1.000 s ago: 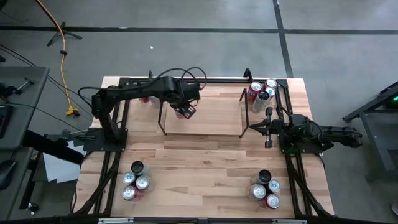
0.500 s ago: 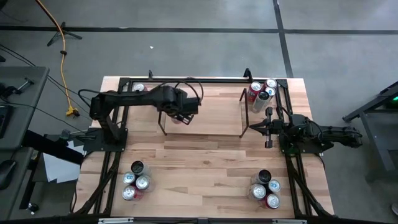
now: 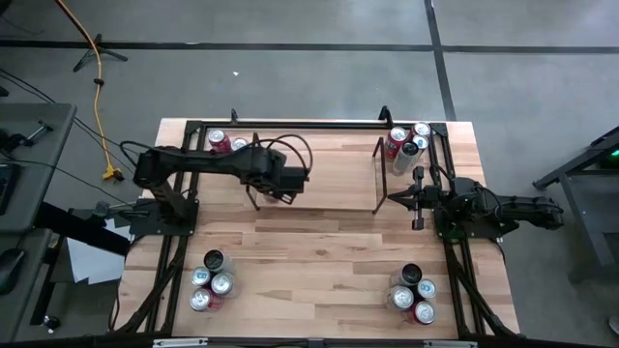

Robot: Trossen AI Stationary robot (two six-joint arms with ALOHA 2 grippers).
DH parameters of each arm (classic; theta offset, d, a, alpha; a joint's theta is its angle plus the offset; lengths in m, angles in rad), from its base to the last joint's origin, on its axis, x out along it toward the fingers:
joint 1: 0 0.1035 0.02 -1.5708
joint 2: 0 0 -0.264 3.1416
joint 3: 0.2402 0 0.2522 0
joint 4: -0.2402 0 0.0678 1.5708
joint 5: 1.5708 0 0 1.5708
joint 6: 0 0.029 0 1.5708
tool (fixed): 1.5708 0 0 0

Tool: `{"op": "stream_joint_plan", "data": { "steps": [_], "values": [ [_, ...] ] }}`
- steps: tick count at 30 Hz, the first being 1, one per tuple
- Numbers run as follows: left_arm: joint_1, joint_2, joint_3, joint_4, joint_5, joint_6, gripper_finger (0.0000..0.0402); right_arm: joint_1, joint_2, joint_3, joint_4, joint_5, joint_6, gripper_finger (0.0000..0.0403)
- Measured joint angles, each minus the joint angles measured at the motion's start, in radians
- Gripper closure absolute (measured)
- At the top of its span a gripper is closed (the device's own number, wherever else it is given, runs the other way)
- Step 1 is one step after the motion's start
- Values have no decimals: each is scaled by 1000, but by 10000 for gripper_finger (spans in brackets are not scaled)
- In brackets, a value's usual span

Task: Place canned beverage on shelf
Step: Put the top left red soda can on the shelf

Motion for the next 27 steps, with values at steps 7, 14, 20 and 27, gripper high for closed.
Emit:
{"op": "stream_joint_plan", "data": {
  "steps": [7, 14, 20, 27],
  "values": [
    [50, -183, -215, 197, 57, -95, 197, 0, 0, 0, 0, 0, 0, 402],
    [88, -227, -248, 199, 73, -58, 197, 0, 0, 0, 0, 0, 0, 402],
    [94, -179, -246, 186, 94, 32, 197, 0, 0, 0, 0, 0, 0, 402],
    [124, -150, -242, 195, 94, 103, 197, 0, 0, 0, 0, 0, 0, 402]
  ]
}}
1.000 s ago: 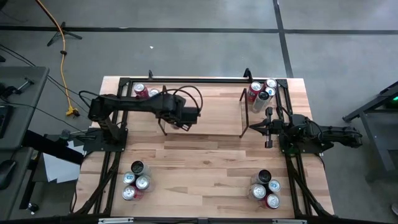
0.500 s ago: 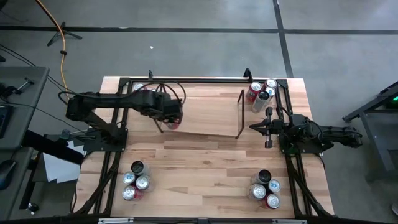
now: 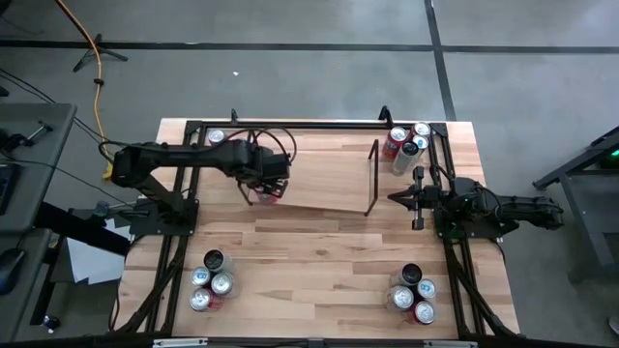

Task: Place canned beverage on shelf
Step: Put the top left red soda can on the shelf

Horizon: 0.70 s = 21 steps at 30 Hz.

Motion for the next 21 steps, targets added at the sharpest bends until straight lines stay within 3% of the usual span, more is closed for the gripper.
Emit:
{"op": "stream_joint_plan", "data": {
  "steps": [21],
  "values": [
    [23, 3, -2, -2, 22, 118, 155, 0, 0, 0, 0, 0, 0, 402]
  ]
}}
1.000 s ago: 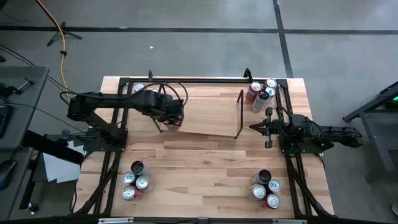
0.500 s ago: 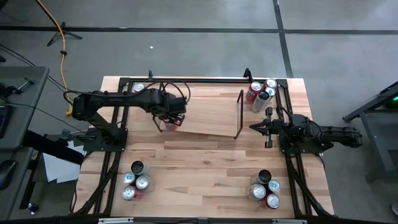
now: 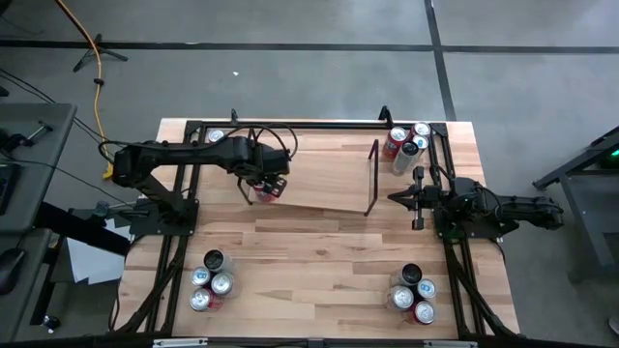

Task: Place canned beverage on shelf
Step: Put the top left red soda can on the shelf

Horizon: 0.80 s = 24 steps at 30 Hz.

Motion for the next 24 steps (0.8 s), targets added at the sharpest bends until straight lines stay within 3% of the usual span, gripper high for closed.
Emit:
{"op": "stream_joint_plan", "data": {
  "steps": [9, 24],
  "values": [
    [4, 1, -1, 2, 3, -4, 151, 0, 0, 0, 0, 0, 0, 402],
    [5, 5, -5, 1, 4, -6, 73, 0, 0, 0, 0, 0, 0, 402]
  ]
}}
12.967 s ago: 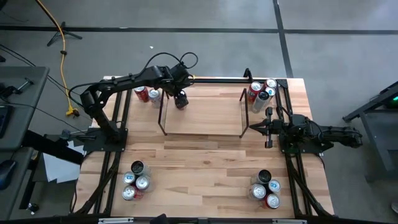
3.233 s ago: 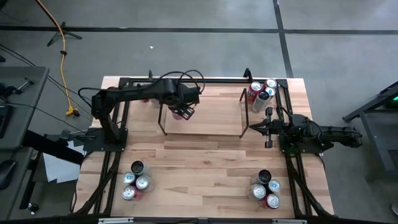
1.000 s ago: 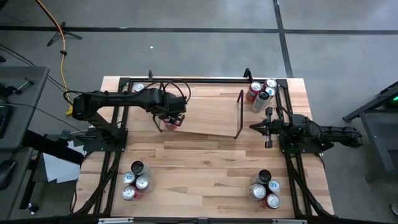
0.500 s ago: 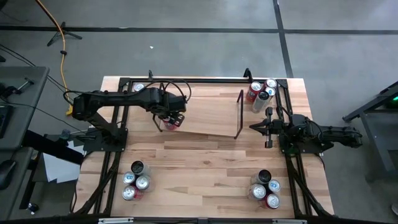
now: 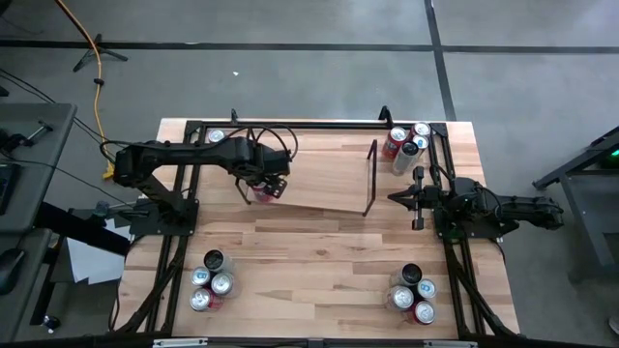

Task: Place canned beverage on shelf
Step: Put the top left red soda can on the shelf, then adjust the shelf

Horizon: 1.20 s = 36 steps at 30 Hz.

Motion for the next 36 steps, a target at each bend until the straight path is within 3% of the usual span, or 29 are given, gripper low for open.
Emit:
{"op": "stream_joint_plan", "data": {
  "steps": [16, 24, 31, 36],
  "values": [
    [0, -2, 8, -4, 3, 78, 64, 0, 0, 0, 0, 0, 0, 402],
    [4, -2, 116, -4, -112, 192, 64, 0, 0, 0, 0, 0, 0, 402],
    [27, -3, 226, 5, -130, 323, 64, 0, 0, 0, 0, 0, 0, 402],
    [3, -15, 295, -82, -121, 412, 64, 0, 0, 0, 0, 0, 0, 402]
  ]
}}
